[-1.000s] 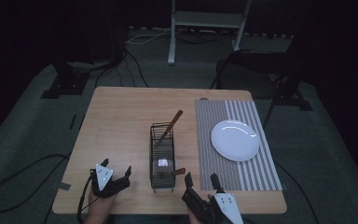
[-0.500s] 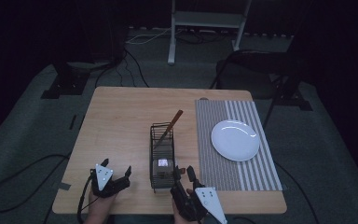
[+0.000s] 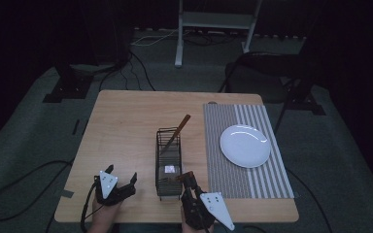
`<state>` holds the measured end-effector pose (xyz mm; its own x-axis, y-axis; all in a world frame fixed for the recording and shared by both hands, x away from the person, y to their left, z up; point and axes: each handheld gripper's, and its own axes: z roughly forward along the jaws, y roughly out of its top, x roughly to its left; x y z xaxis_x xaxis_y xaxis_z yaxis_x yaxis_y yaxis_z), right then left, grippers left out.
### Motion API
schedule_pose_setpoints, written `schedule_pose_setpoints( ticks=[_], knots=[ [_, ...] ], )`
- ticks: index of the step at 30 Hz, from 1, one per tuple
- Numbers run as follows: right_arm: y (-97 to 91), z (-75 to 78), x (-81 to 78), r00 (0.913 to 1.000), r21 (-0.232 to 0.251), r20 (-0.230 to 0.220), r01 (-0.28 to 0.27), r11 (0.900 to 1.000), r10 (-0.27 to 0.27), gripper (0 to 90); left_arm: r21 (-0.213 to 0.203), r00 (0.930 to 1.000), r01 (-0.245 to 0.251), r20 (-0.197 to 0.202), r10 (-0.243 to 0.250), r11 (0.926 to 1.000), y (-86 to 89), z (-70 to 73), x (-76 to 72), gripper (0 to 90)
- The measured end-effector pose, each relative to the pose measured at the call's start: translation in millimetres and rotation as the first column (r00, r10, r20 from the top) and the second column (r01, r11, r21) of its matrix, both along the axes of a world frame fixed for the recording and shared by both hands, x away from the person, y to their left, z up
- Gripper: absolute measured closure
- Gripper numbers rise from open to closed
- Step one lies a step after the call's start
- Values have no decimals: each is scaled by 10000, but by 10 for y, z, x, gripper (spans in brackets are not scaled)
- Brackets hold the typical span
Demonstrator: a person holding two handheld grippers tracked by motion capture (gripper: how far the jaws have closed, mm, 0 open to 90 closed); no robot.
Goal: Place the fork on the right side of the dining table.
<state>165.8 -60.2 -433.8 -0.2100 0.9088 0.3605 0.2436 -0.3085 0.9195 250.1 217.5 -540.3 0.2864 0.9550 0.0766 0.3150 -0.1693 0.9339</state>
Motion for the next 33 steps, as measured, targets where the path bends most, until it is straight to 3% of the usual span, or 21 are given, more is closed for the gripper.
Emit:
schedule_pose_setpoints(
  ticks=[6, 8, 14, 22, 26, 29, 33],
  knots=[
    [40, 127, -71, 9953, -886, 962, 220, 9958, -135, 809, -53, 10000, 34, 26, -34, 10000, 2, -2, 1, 95],
    [0, 213, -86, 9930, -801, 1182, 176, 9966, -81, 809, -66, 10000, 45, -8, -45, 10000, 5, 0, 2, 95],
    [-195, 536, -81, 9835, -116, 1801, -157, 9998, 175, 809, -104, 10000, 33, -31, -34, 9999, 4, -1, 8, 95],
    [-588, 803, 61, 9827, 1108, 1776, -724, 9912, 520, 809, -74, 10000, 41, -79, -42, 10000, 8, 1, 12, 95],
    [-820, 864, 103, 9823, 1641, 1859, -543, 9849, 232, 809, -170, 10000, 5, -94, -7, 9999, 18, 0, 15, 95],
    [-990, 876, 112, 9820, 1764, 1874, -91, 9843, -245, 808, -412, 9999, -57, -149, 51, 9991, 36, 0, 22, 95],
    [-1246, 845, 128, 9825, 1796, 1662, 535, 9823, -839, 808, -316, 9999, -27, -164, 22, 9995, 29, 2, 19, 95]
  ],
)
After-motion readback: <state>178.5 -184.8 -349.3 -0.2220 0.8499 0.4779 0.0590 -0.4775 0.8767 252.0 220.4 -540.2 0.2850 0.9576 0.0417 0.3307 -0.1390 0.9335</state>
